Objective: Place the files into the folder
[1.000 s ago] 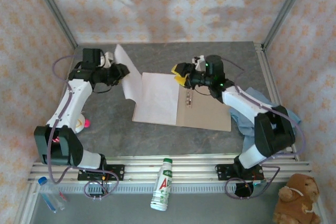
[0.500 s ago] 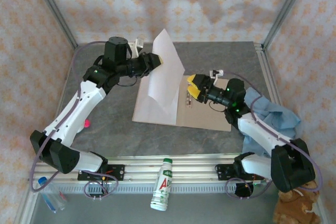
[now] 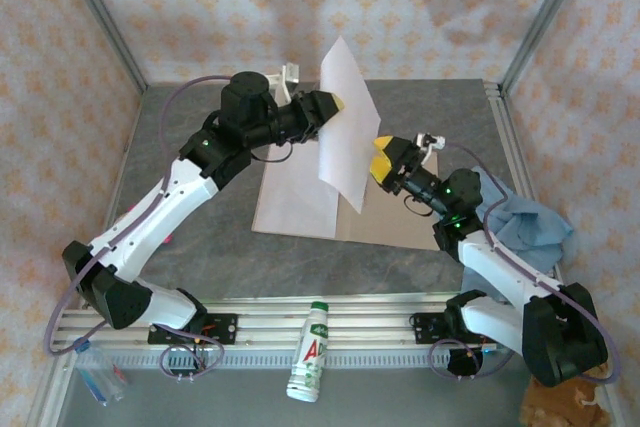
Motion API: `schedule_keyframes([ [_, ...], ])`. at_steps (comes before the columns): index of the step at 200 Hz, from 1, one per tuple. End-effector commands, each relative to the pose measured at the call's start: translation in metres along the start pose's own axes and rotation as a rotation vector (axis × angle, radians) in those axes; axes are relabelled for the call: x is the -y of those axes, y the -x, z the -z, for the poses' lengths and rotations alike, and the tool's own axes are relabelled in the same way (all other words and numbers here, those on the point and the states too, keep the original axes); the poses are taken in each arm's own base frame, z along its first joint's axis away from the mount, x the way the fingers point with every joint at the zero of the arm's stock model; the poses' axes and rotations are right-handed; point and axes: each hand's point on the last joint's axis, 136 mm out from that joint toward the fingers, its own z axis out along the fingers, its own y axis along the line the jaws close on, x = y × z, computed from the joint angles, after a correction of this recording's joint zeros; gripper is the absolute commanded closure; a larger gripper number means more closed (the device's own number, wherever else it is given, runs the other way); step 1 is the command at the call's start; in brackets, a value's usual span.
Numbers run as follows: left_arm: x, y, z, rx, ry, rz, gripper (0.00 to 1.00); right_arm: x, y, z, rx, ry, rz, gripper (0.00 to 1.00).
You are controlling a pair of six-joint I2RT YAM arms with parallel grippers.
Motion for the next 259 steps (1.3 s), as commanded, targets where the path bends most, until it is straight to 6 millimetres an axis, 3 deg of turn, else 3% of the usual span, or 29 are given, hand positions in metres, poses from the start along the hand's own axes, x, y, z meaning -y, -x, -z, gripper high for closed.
schedule_keyframes([
  [1, 0.031, 0.014, -0.001, 0.072, -0.093, 0.009, 0.73, -0.028, 0.006, 0.003, 0.042, 0.109, 0.025, 0.19],
  [27, 0.030, 0.010, -0.005, 0.057, -0.098, 0.018, 0.73, -0.034, 0.007, 0.001, 0.036, 0.145, -0.002, 0.19],
  [60, 0.006, 0.001, -0.004, 0.036, -0.025, 0.009, 0.73, -0.051, 0.008, 0.001, 0.029, 0.192, -0.007, 0.22],
  [88, -0.011, -0.007, -0.001, 0.014, 0.019, 0.012, 0.73, -0.067, 0.009, -0.001, 0.016, 0.254, -0.041, 0.34],
  [118, -0.024, -0.011, 0.001, 0.004, 0.055, 0.017, 0.73, -0.082, 0.009, -0.002, -0.011, 0.339, -0.073, 0.39],
  [259, -0.034, 0.000, 0.008, 0.075, 0.091, -0.031, 0.73, -0.062, 0.000, -0.011, -0.045, 0.225, -0.060, 0.38],
])
